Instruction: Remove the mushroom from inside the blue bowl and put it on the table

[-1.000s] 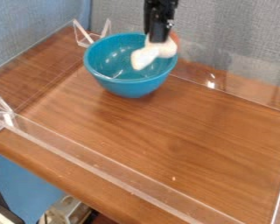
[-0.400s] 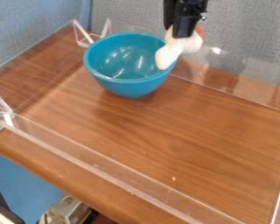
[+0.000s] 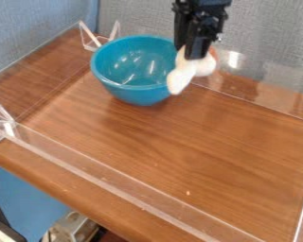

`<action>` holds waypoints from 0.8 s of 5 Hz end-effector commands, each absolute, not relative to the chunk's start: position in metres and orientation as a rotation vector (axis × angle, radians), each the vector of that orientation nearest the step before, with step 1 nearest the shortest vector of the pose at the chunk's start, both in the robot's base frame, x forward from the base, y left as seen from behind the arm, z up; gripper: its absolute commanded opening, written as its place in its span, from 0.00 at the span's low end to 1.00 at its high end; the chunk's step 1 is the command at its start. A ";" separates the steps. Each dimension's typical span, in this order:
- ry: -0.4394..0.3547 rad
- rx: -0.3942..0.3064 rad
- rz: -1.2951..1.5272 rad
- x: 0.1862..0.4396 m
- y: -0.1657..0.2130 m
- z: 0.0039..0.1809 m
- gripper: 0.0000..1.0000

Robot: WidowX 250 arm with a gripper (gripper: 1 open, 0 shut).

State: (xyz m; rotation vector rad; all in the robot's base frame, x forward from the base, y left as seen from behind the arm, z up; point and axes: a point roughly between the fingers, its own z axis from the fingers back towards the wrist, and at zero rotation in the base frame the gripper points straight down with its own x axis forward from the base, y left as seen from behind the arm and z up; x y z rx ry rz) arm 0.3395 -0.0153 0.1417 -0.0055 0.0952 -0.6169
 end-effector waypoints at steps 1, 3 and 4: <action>0.003 0.009 -0.645 0.324 -0.032 0.159 0.00; 0.045 -0.014 -0.728 0.302 -0.065 0.118 0.00; 0.068 -0.025 -0.672 0.304 -0.063 0.103 0.00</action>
